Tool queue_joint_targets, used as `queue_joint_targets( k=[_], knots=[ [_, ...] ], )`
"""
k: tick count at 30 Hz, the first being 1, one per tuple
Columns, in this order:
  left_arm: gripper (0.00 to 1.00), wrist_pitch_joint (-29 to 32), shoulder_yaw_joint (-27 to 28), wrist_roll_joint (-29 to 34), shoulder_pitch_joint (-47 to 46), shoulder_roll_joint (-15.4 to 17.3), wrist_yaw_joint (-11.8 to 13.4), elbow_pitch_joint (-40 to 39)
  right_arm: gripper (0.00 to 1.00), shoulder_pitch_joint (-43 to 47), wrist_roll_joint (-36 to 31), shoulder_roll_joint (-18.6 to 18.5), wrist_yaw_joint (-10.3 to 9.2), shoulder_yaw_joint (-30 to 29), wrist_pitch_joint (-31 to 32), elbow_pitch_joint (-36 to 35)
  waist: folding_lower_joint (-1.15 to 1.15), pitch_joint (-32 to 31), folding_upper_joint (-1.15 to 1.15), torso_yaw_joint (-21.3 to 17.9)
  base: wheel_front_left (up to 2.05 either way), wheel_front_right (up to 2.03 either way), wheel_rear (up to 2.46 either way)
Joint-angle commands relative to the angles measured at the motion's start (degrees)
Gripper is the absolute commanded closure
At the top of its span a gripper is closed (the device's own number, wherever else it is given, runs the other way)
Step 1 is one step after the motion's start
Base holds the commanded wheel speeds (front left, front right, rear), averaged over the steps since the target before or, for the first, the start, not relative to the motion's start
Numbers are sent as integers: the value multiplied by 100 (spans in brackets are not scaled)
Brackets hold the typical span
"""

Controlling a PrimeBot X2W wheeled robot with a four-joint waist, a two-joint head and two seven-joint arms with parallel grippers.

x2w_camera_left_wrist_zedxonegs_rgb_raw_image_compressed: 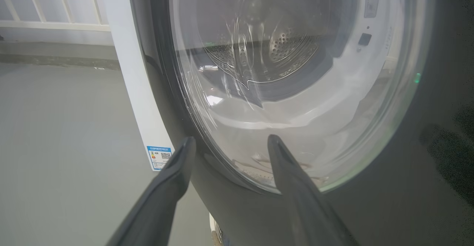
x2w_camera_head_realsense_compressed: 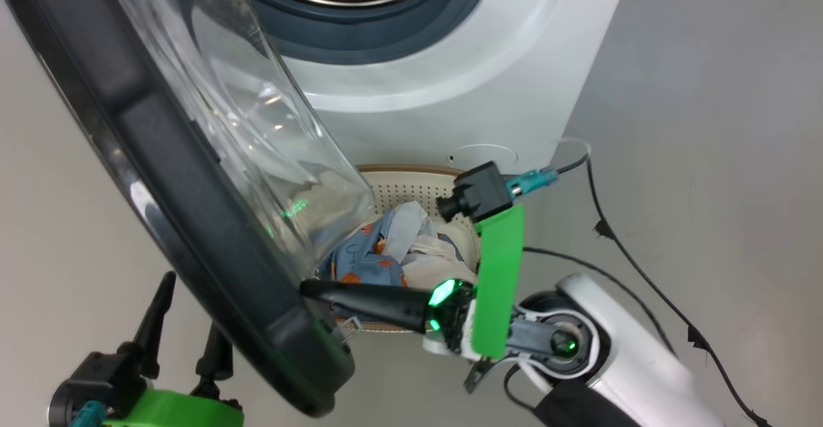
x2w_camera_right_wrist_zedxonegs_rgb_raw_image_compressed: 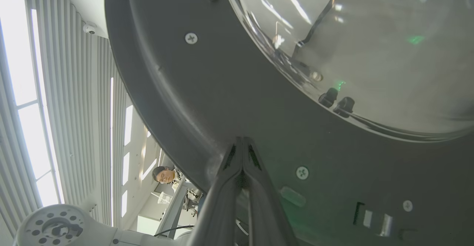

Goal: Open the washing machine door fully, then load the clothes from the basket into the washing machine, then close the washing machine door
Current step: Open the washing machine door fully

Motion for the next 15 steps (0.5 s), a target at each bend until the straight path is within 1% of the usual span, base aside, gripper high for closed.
queue_joint_targets(
  k=[1, 8, 15],
  knots=[
    [0, -37, 171, -54, 40, 75, -9, -94, 100, 117, 36, 220, 40, 209, -148, -130, 0, -76, 0, 64, 0, 0, 0],
    [0, -37, 156, -138, 85, 75, -9, -56, 100, 112, 43, 220, 40, 442, -556, 69, 0, -211, 0, 195, 0, 0, 0],
    [0, -37, 124, -160, 150, 74, -5, -6, 100, 216, 10, 221, 40, 403, -780, 177, 0, -418, 0, 253, 0, 0, 0]
  ],
)
